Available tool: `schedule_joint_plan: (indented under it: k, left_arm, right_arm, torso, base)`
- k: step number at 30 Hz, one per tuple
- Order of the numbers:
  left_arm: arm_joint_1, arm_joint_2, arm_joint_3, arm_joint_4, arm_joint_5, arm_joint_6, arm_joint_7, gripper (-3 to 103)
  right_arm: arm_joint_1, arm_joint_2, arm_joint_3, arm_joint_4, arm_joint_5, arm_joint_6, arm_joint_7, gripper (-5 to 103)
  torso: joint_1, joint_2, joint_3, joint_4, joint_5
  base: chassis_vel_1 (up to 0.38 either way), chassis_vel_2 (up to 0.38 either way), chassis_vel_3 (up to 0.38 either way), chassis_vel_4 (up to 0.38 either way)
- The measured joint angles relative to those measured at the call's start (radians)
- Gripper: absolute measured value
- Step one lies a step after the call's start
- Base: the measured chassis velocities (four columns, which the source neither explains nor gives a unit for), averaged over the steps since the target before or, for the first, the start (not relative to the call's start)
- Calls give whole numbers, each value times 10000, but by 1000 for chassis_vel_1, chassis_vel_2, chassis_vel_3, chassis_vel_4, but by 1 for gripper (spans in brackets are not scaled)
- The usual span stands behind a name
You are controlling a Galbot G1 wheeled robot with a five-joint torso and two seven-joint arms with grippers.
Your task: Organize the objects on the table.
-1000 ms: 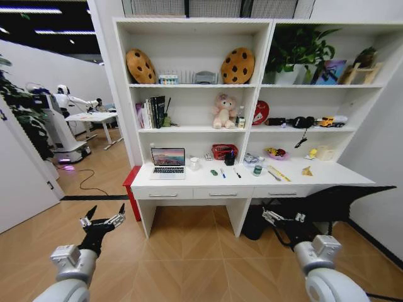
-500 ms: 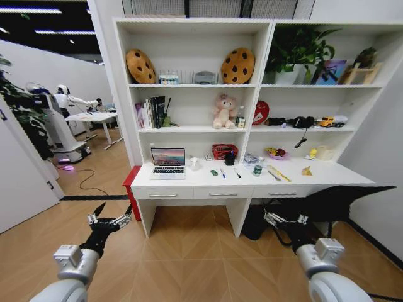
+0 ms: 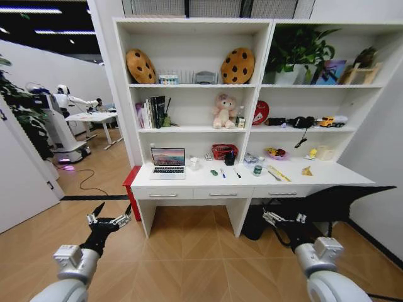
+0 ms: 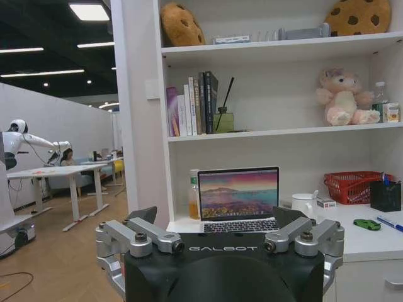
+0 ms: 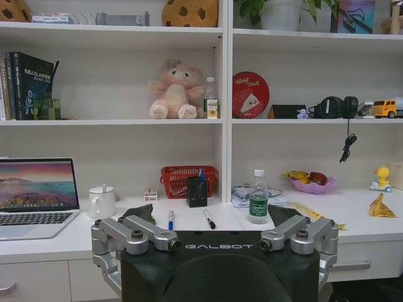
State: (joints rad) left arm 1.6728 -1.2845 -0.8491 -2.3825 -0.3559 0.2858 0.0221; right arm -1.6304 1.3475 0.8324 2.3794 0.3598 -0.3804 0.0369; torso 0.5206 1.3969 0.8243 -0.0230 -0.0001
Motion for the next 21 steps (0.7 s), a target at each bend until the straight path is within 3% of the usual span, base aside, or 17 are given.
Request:
schedule_joint_plan:
  k: [21]
  left_arm:
    - [-78,-8,37,153,52,6,-9,100]
  right_arm:
    - [48,17,-25,-156,-54,-24,-102,100]
  torso:
    - [3,-1,1,0,2]
  base:
    - [-112,109,117,-115]
